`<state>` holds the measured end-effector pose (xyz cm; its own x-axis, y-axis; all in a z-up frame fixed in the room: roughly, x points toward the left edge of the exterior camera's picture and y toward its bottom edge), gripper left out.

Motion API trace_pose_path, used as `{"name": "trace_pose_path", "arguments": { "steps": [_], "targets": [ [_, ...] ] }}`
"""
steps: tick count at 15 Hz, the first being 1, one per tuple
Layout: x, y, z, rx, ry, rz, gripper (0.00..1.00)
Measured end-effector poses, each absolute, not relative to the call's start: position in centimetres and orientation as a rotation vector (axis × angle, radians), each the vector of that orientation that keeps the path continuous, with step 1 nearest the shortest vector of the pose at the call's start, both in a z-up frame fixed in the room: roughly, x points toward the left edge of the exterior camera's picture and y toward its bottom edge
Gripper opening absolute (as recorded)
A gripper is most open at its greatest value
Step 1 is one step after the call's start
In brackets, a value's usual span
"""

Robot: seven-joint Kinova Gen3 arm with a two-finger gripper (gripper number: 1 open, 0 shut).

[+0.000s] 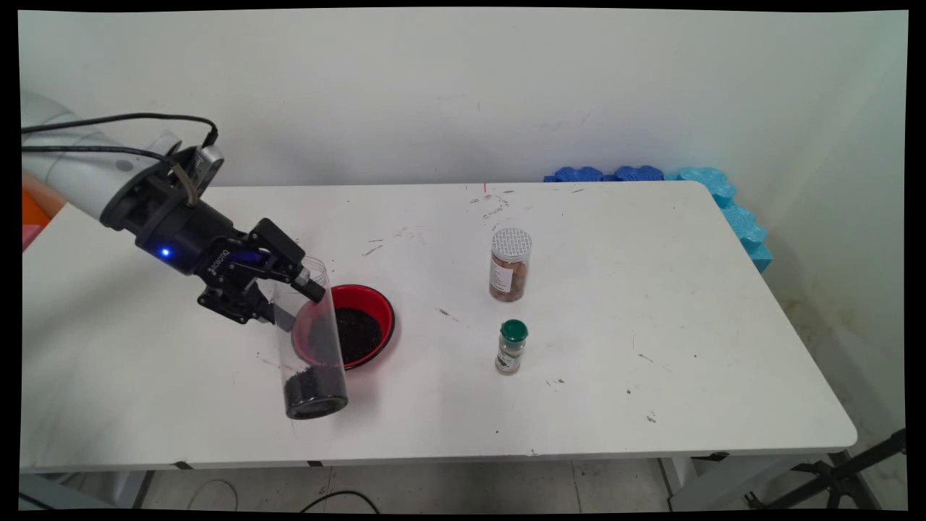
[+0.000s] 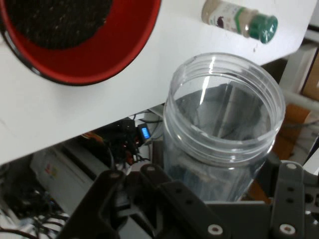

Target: Pour the black seasoning powder in the red bowl

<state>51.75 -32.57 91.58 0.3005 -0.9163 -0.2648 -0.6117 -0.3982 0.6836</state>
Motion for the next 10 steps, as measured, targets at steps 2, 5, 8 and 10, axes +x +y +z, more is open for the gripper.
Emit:
{"name": "trace_pose_path", "arguments": {
  "steps": [2, 5, 8, 10],
  "targets": [
    [51.8, -32.6, 91.2, 2.191, -1.257, -0.926, 0.00],
    [52.0, -32.8, 90.7, 2.280, -1.111, -0.978, 0.00],
    [52.1, -32.9, 90.3, 2.337, -1.001, -1.018, 0.00],
    [52.1, -33.0, 90.1, 2.373, -0.919, -1.048, 0.00]
  ]
}}
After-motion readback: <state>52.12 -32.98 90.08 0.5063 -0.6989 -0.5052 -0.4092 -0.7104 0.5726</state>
